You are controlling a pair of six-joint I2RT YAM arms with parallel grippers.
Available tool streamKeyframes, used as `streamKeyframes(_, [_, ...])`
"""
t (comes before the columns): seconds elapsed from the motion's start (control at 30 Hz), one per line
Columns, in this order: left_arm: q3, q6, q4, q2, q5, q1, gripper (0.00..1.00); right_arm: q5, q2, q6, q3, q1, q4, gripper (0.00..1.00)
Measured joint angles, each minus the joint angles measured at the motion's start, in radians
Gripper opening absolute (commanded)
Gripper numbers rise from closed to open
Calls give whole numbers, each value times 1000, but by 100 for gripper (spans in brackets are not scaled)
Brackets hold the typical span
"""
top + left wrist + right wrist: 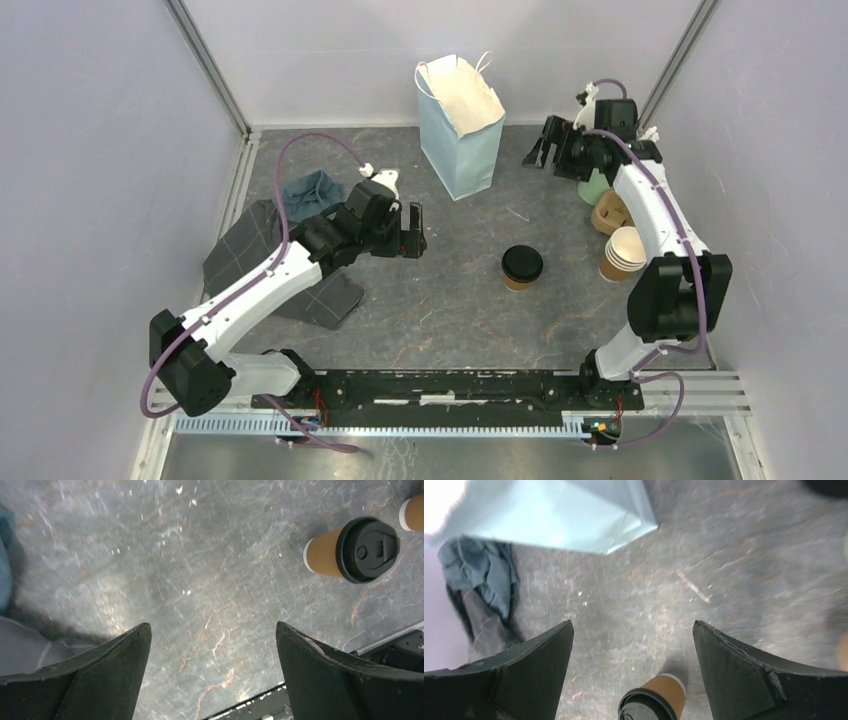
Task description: Pack the takeout coffee
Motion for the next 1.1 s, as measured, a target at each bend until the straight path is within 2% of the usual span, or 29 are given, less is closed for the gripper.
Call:
streamKeyframes(0.13, [108, 113, -6, 66, -25, 1, 100, 179, 66, -108, 219, -1, -134, 92])
streamKeyframes(0.2, [134, 159, 6, 79, -37, 1, 100, 298, 24, -163, 207, 0, -166, 86])
streamKeyframes(0.27, [137, 203, 19, 77, -42, 3, 100, 353, -61, -201, 99, -23, -164, 81])
streamKeyframes(0.4, [140, 276, 21, 78, -27, 10, 100, 323, -199, -220, -138, -199, -173, 77])
streamKeyframes(0.57, [141, 351, 30, 86, 24, 29, 100, 249, -185, -215, -275, -326, -83, 72])
streamKeyframes(0.87, [145, 447, 29, 149, 95, 87, 100, 135, 5, -196, -246, -380, 48, 69])
streamKeyframes(1.1, [166, 456, 28, 180, 117, 129, 100, 93, 110, -175, -158, -384, 92, 57])
